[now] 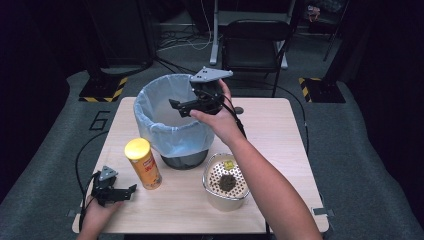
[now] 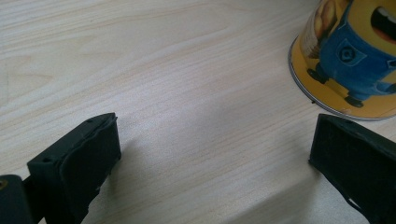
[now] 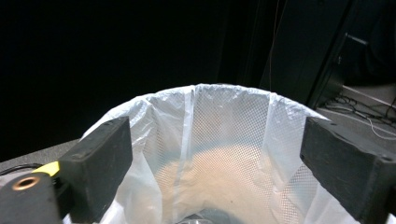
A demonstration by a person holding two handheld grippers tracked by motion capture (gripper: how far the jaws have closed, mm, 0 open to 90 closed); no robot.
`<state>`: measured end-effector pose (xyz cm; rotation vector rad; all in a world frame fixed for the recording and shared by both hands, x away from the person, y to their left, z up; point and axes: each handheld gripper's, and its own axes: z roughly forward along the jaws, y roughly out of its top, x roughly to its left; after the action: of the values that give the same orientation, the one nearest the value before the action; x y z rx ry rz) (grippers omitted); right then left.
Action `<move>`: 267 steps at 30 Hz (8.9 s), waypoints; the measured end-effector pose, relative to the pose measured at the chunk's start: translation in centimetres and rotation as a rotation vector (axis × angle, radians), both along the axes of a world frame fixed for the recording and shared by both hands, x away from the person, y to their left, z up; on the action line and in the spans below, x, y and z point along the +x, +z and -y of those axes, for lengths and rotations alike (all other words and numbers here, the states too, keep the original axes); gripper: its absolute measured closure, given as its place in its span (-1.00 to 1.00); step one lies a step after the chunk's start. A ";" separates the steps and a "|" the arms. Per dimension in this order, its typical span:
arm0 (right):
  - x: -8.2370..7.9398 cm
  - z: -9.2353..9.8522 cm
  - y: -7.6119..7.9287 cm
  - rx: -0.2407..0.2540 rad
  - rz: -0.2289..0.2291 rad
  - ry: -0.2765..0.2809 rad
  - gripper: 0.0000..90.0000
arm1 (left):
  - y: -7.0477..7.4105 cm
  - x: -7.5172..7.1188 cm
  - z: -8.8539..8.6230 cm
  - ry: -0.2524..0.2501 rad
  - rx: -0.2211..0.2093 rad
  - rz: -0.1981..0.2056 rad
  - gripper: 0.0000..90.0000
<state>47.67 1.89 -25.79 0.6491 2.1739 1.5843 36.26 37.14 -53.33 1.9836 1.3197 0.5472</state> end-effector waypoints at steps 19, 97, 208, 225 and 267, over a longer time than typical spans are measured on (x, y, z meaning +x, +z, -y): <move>-2.8 7.6 -1.9 0.012 0.030 -0.072 -0.68 | 0.8 -0.1 0.0 -0.002 -0.030 -0.029 -0.94; -11.8 23.2 -17.0 -0.017 -0.071 -0.429 -0.42 | 4.5 0.1 4.6 -0.263 -0.183 0.079 -0.68; -10.3 24.9 -22.6 -0.111 -0.205 -0.499 -0.41 | 29.3 -2.4 6.0 -0.328 -0.122 0.143 -0.47; -10.3 25.0 -22.7 -0.115 -0.198 -0.494 -0.41 | 33.1 1.1 8.3 -0.334 -0.125 0.156 -0.47; -10.2 25.0 -23.0 -0.115 -0.205 -0.479 -0.41 | 29.2 11.0 14.3 -0.278 -0.108 0.105 -0.47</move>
<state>37.49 -23.15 -48.76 1.2297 2.0200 1.1758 47.28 22.80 -24.11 1.9779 0.9689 0.4309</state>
